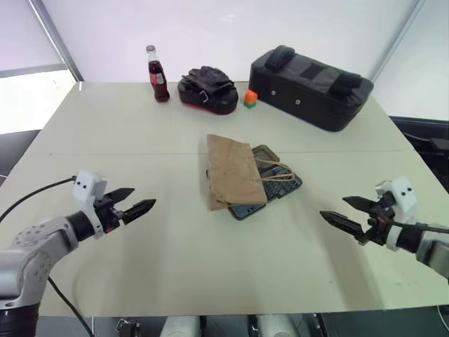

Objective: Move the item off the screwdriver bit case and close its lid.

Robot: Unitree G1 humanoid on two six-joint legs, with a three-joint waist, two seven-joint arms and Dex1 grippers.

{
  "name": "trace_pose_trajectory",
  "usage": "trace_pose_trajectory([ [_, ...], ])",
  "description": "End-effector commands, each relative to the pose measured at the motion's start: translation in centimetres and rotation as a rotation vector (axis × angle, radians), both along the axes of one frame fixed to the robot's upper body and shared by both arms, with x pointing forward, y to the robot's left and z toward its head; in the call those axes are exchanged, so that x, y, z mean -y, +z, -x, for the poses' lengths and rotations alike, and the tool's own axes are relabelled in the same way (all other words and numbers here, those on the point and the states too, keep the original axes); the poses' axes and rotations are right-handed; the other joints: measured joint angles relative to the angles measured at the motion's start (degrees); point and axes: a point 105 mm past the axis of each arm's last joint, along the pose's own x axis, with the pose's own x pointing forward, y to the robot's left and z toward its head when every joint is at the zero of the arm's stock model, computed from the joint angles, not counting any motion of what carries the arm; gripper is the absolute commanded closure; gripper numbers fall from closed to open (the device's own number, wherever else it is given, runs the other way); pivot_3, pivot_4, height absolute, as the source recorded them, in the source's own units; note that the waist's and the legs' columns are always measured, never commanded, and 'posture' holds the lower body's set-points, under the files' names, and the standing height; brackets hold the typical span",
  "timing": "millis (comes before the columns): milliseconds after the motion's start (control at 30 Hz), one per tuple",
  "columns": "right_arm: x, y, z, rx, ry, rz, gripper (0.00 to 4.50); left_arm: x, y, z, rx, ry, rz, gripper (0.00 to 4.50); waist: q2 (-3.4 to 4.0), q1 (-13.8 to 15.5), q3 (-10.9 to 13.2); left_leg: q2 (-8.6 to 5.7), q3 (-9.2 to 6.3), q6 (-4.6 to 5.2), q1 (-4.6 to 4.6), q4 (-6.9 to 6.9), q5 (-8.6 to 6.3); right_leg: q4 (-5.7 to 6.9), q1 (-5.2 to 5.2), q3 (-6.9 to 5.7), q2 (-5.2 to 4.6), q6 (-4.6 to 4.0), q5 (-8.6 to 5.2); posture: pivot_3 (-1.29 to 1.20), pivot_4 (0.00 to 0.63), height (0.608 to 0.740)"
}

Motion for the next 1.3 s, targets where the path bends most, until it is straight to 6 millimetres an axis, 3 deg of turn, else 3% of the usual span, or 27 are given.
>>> trace_pose_trajectory([
  [33, -0.2, 0.5, -0.4, 0.037, 0.01, 0.006, 0.0, 0.2, 1.2, 0.0, 0.054, -0.007, -0.016, 0.07, 0.0, -0.01, 0.0, 0.0, 0.0, 0.0, 0.0, 0.0, 0.0, 0.0, 0.0, 0.0, 0.0, 0.0, 0.0, 0.0, 0.15, 0.74],
  [1100, -0.7, 0.6, -1.7, 0.069, 0.01, 0.057, 0.0, 0.0, 1.5, -0.8, 0.089, -0.019, -0.018, 0.07, 0.0, 0.0, 0.0, 0.0, 0.05, 0.0, 0.02, 0.0, 0.0, 0.01, -0.01, 0.05, 0.01, 0.0, 0.0, 0.0, 0.15, 0.74],
  [1300, -4.0, 3.2, -0.4, 0.123, 0.226, 0.065, 0.0, 1.5, 2.3, -2.3, 0.078, -0.171, 0.005, 0.07, 0.04, 0.09, 0.02, -0.02, 0.08, 0.0, 0.02, 0.01, 0.0, 0.01, -0.01, 0.05, 0.01, 0.0, 0.01, 0.0, 0.15, 0.74],
])
